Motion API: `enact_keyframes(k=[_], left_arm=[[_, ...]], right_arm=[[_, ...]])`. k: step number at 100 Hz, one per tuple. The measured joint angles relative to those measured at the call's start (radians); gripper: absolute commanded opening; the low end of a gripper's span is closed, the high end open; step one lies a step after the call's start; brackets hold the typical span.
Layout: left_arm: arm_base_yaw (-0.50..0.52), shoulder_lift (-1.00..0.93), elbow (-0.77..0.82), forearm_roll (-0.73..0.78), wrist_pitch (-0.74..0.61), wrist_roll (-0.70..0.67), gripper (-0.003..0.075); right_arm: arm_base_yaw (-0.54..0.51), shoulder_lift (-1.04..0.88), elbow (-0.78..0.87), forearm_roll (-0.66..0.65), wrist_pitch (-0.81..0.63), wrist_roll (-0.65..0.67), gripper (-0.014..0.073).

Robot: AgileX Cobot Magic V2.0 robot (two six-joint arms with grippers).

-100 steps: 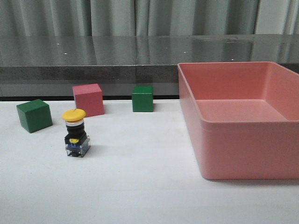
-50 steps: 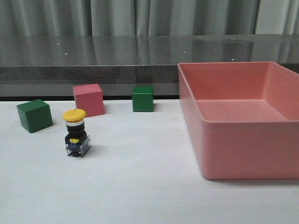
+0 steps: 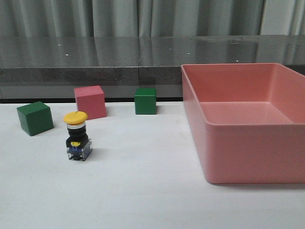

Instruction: Place and stand button with both arms

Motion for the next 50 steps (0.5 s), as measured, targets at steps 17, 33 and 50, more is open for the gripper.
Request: enact_keyframes(k=[17,33,50], left_arm=[[0.0,0.0,0.002,0.0,-0.008,0.0,-0.002],[0.001,-0.004,0.059,0.003,-0.054,0.0,-0.002],[0.046,-0.025,0.148,0.064,-0.097,-0.03,-0.002]], right_arm=[[0.0,0.0,0.0,0.0,0.0,0.0,-0.0061],[0.0,0.0,0.0,0.0,0.0,0.0,-0.0061],[0.0,0.0,0.0,0.0,0.0,0.0,-0.0061]])
